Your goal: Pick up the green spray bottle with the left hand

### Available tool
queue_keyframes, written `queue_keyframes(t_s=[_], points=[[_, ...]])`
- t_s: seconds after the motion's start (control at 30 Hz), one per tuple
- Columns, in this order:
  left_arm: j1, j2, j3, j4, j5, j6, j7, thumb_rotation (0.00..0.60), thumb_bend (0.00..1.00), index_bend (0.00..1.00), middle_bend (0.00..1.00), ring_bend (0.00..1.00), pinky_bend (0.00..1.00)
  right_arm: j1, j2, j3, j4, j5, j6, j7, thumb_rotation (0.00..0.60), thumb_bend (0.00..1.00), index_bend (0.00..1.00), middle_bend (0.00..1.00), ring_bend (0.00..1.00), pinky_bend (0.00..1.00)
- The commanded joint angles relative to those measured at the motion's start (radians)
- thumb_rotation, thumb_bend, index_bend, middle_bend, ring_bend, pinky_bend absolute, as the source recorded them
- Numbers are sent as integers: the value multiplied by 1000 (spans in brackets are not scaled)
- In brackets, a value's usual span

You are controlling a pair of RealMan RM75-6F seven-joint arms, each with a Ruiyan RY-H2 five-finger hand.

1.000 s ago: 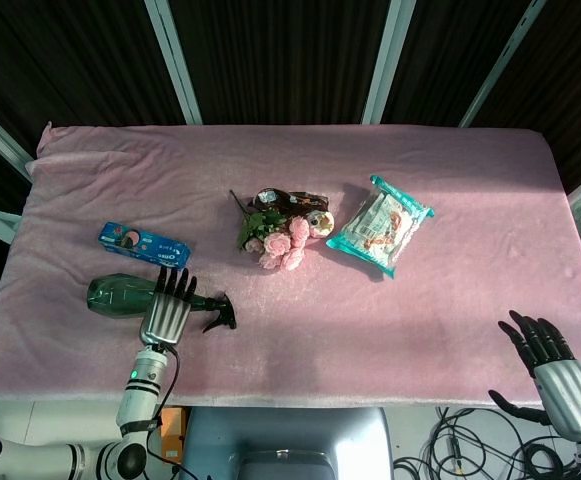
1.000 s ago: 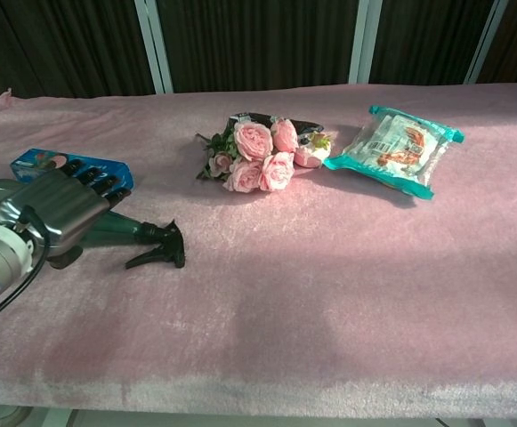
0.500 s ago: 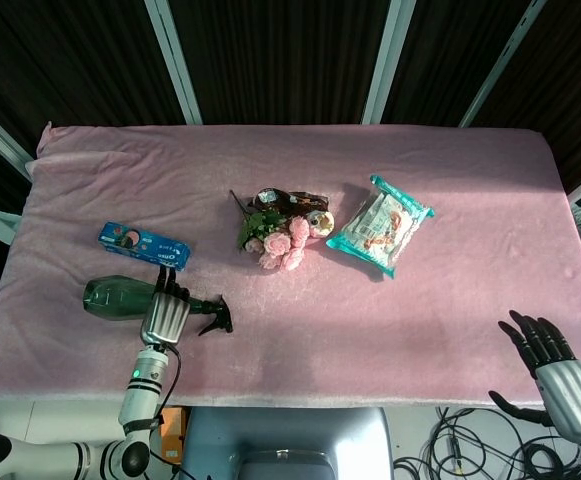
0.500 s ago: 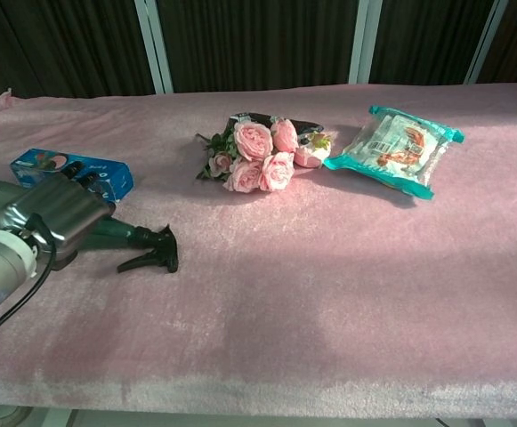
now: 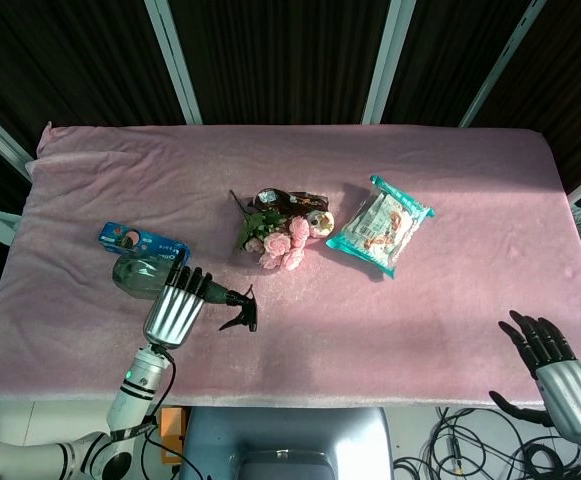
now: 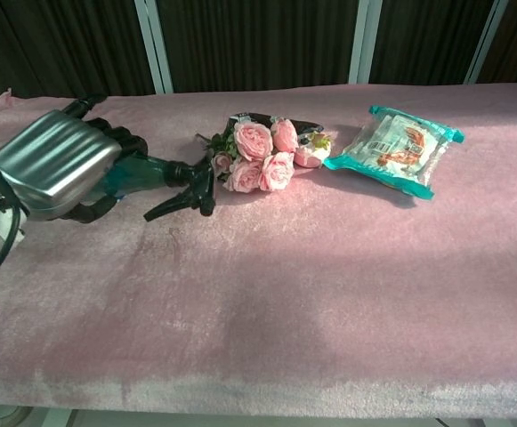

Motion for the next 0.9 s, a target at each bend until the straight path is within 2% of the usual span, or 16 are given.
queue_keyframes(t_s=[0.03, 0.13, 0.27, 0.37, 0.57, 0.7, 0.8, 0.9], points=[[63, 115, -61, -127, 123, 136, -500, 600, 515, 751, 780, 421, 5, 1, -1, -2, -3, -4, -2, -7, 600, 335, 0, 0, 0, 0], [99, 148, -102, -208, 109, 153, -733, 600, 521, 754, 782, 422, 4, 1, -3, -2, -5, -5, -3, -12, 600, 335, 0, 0, 0, 0], [140, 199, -125, -272, 41, 98, -939, 600, 525, 756, 783, 421, 1, 2, -4, -1, -7, -3, -6, -15, 600, 335, 0, 0, 0, 0], [158, 211, -124, -233, 33, 67, -1005, 600, 524, 758, 785, 417, 0, 6, -6, -2, -8, -2, -15, -19, 600, 335, 0, 0, 0, 0], [179, 228, -148, -251, -32, -39, -1178, 600, 528, 760, 783, 408, 0, 7, -6, -3, -11, 5, -23, -22, 600, 335, 0, 0, 0, 0], [192, 228, -151, -214, -46, -95, -1262, 600, 527, 759, 781, 398, 0, 5, -5, -2, -11, 6, -18, -19, 600, 335, 0, 0, 0, 0], [195, 224, -149, -176, -38, -128, -1305, 600, 526, 759, 779, 393, 0, 6, -5, -3, -11, 6, -20, -19, 600, 335, 0, 0, 0, 0], [200, 209, -154, -143, -4, -114, -1319, 600, 521, 759, 775, 389, 0, 6, -5, -4, -11, 4, -21, -19, 600, 335, 0, 0, 0, 0]])
